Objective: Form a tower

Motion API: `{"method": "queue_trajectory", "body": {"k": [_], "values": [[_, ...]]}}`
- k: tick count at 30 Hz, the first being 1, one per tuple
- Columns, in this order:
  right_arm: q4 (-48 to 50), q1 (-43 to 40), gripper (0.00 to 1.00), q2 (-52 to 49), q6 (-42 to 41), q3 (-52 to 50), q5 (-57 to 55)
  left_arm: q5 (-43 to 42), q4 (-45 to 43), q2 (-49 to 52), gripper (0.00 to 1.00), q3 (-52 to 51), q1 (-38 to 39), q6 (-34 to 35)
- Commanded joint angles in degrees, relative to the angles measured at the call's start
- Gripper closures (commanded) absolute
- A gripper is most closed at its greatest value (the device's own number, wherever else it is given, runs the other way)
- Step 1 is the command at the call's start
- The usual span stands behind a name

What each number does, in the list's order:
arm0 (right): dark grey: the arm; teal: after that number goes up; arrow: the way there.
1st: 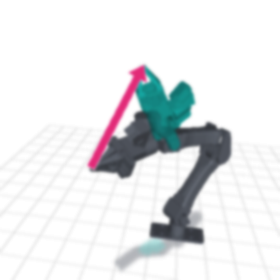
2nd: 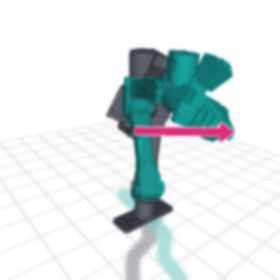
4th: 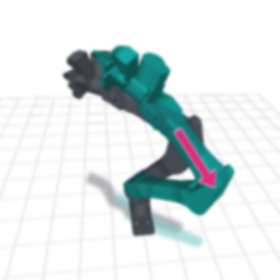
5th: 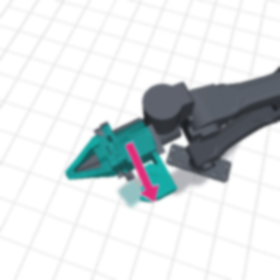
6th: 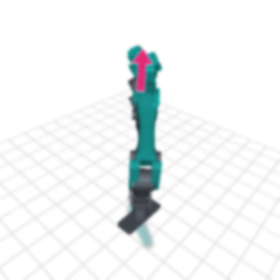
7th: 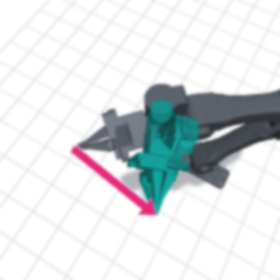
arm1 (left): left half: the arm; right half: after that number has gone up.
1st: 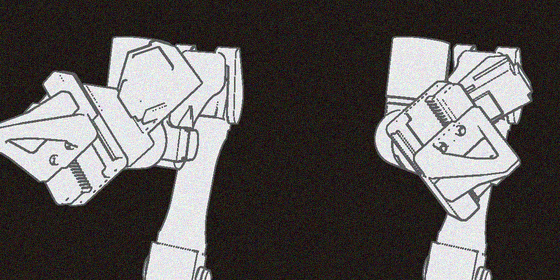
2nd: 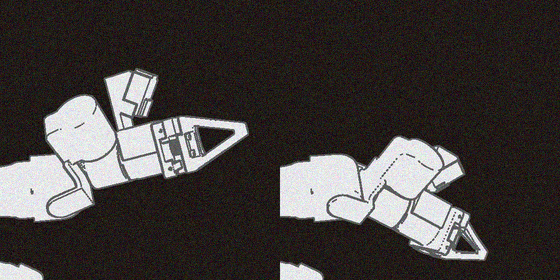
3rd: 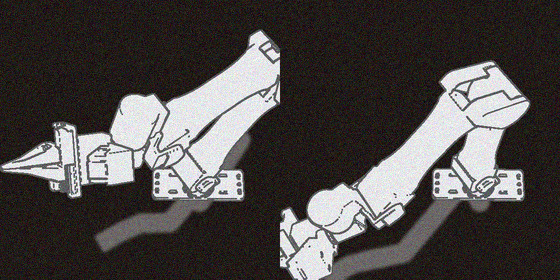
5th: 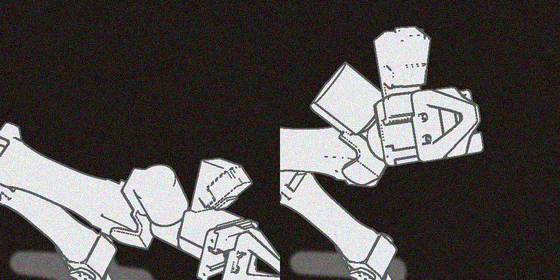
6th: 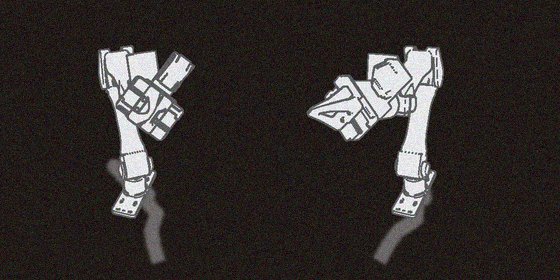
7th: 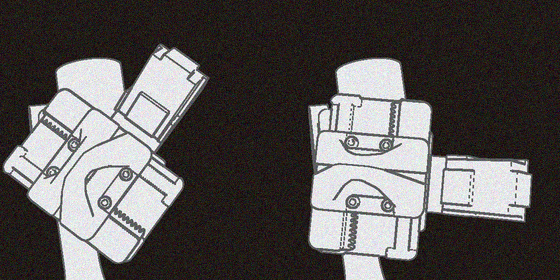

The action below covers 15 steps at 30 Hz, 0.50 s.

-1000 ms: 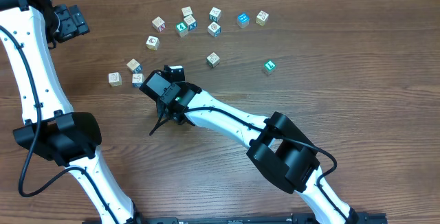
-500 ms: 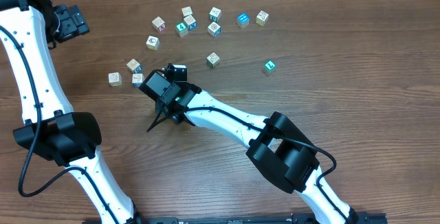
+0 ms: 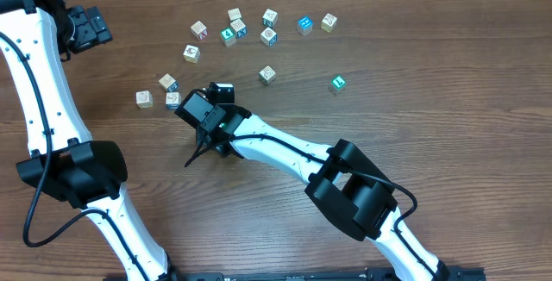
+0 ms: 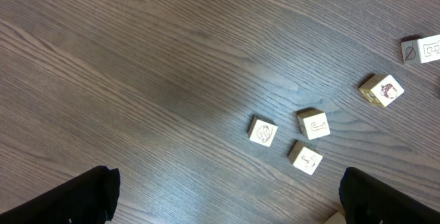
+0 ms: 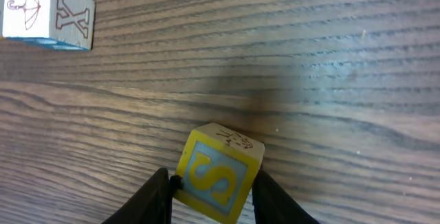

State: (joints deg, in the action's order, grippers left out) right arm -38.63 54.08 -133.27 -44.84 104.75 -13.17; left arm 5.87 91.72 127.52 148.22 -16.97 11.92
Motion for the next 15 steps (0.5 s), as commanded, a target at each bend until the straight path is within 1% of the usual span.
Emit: {"method": "queue_trajectory", "body": {"k": [1,2,6,7,11,15], "values": [[0.0,-0.2,0.65,-1.2,6.1,-0.4,-0.9,0.5,-0.1,-0.3,0.01,0.7,0.1,0.5],[0.0,-0.2,0.65,-1.2,7.7,-0.4,-0.9,0.5,-0.1,-0.3,0.0,0.7,0.1,0.5],[-0.2,-0.2,0.65,-1.2,7.8,-0.4,-0.9,0.5,-0.1,-0.3,0.01,0.7,0.1,0.5],[-0.2,-0.2,0.68,-1.2,7.9,-0.4,-0.9,0.5,-0.1,-0.3,0.0,0.7,0.1,0.5],[-0.7,-0.2,0.7,-1.1,7.9,0.2,-0.9,0.5,-0.1,-0.3,0.01,0.7,0.1,0.5],[-1.7,-0.2,0.68,-1.1,8.9,0.8,-0.9,0.5,-0.1,-0.3,0.0,0.7,0.1,0.5]]}}
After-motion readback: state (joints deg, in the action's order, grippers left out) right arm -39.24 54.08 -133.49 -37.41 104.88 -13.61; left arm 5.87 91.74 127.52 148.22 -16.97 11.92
